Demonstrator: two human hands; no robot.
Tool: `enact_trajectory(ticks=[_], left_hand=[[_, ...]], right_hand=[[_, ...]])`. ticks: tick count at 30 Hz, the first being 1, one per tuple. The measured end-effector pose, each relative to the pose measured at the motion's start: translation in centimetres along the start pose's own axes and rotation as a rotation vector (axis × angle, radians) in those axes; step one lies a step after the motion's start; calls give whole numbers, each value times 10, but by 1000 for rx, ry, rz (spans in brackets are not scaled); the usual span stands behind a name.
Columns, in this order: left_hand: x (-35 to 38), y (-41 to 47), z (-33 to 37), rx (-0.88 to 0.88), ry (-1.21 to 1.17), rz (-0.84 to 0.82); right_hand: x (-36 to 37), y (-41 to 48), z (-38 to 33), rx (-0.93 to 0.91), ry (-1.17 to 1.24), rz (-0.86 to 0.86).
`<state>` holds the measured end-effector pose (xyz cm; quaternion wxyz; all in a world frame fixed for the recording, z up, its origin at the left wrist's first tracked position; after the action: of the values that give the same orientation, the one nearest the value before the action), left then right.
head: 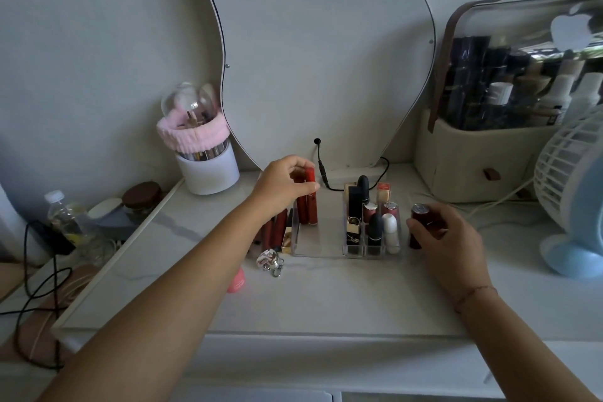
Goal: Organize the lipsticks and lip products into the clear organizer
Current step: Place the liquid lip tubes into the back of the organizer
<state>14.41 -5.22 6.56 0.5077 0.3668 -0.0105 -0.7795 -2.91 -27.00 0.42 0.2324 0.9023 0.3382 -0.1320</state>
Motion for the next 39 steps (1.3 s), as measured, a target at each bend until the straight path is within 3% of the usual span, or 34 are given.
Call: enact_trajectory(ticks=[8, 14, 18, 21, 29, 39], left_hand=[[-9, -2, -3, -4, -48, -48], [-63, -7, -39, -109, 40, 278], [-55, -18, -87, -353, 265, 93], [-47, -21, -99, -397, 338, 6], [-47, -15, -99, -433, 332, 83], [-40, -10, -84, -500, 411, 15]], right_hand=[[-1, -1, -1, 15, -4, -16], [-1, -3, -2, 29, -2, -26], [-1, -3, -3, 7, -35, -14], [-1, -3, -3, 19, -38, -8], [-1, -3, -5, 20, -31, -20], [-2, -3, -4, 34, -16, -24]])
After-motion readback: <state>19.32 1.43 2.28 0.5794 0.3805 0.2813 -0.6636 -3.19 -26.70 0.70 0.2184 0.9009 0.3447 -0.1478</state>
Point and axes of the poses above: each hand's wrist, its own y-axis towards the middle knuckle, its own x-axis out of the palm, z = x × y, the point moved 3 cm from there along y, towards the middle knuckle, and after that the axes turned 7 degrees about x, right-handed, at the moved point
